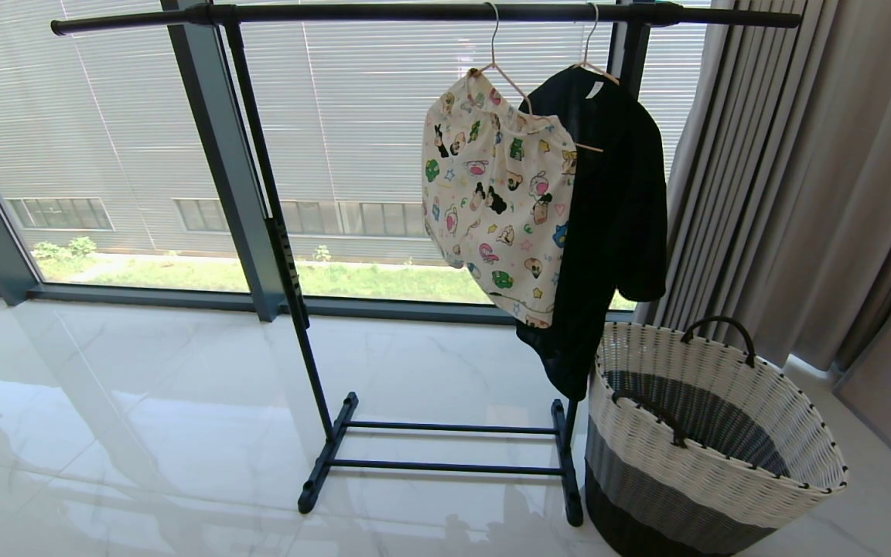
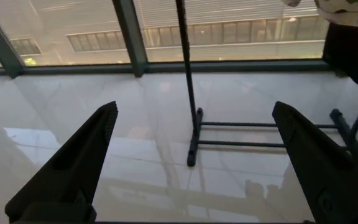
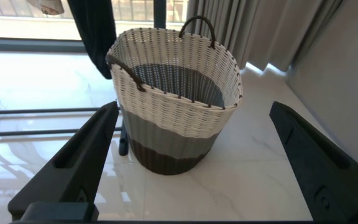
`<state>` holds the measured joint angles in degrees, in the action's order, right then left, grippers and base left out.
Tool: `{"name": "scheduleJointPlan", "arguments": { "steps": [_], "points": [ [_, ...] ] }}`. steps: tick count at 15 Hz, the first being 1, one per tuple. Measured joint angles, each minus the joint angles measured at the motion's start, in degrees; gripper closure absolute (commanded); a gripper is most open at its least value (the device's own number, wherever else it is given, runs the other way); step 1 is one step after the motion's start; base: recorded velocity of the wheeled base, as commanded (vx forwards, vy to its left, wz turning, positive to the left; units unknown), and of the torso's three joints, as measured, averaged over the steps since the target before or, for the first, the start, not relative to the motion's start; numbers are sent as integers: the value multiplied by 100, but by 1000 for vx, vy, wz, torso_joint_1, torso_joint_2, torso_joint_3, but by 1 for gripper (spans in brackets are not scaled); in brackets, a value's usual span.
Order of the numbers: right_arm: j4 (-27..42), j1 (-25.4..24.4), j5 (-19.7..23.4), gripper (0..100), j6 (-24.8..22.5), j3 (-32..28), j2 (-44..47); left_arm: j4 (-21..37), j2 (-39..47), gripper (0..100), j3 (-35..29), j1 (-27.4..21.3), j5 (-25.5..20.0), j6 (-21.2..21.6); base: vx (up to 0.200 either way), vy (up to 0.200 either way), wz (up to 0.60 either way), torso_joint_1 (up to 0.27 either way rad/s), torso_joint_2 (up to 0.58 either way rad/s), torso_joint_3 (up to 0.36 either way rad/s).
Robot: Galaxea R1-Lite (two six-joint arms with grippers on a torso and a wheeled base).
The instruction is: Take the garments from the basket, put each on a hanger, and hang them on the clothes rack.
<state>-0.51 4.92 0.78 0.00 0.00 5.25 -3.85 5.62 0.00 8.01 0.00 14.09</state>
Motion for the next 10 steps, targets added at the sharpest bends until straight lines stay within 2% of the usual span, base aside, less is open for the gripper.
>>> {"name": "scheduleJointPlan", "arguments": {
  "steps": [1, 4, 5, 7, 8, 10],
  "points": [
    [0, 0, 0, 0, 0, 0, 0, -5, 0, 0, 0, -5, -11, 156, 0, 0, 0, 0, 0, 0],
    [0, 0, -2, 0, 0, 0, 0, 132, 0, 0, 0, -5, -917, 95, 0, 0, 0, 0, 0, 0],
    [0, 0, -2, 0, 0, 0, 0, 140, 0, 0, 0, -5, -719, 85, 0, 0, 0, 0, 0, 0],
    [0, 0, 0, 0, 0, 0, 0, -112, 0, 0, 0, -2, 240, 132, 0, 0, 0, 0, 0, 0],
    [0, 0, -2, 0, 0, 0, 0, -176, 0, 0, 0, -2, 497, 169, 0, 0, 0, 0, 0, 0],
    [0, 0, -2, 0, 0, 0, 1, -6, 30, 0, 0, -27, 550, 224, 0, 0, 0, 0, 0, 0]
  ]
}}
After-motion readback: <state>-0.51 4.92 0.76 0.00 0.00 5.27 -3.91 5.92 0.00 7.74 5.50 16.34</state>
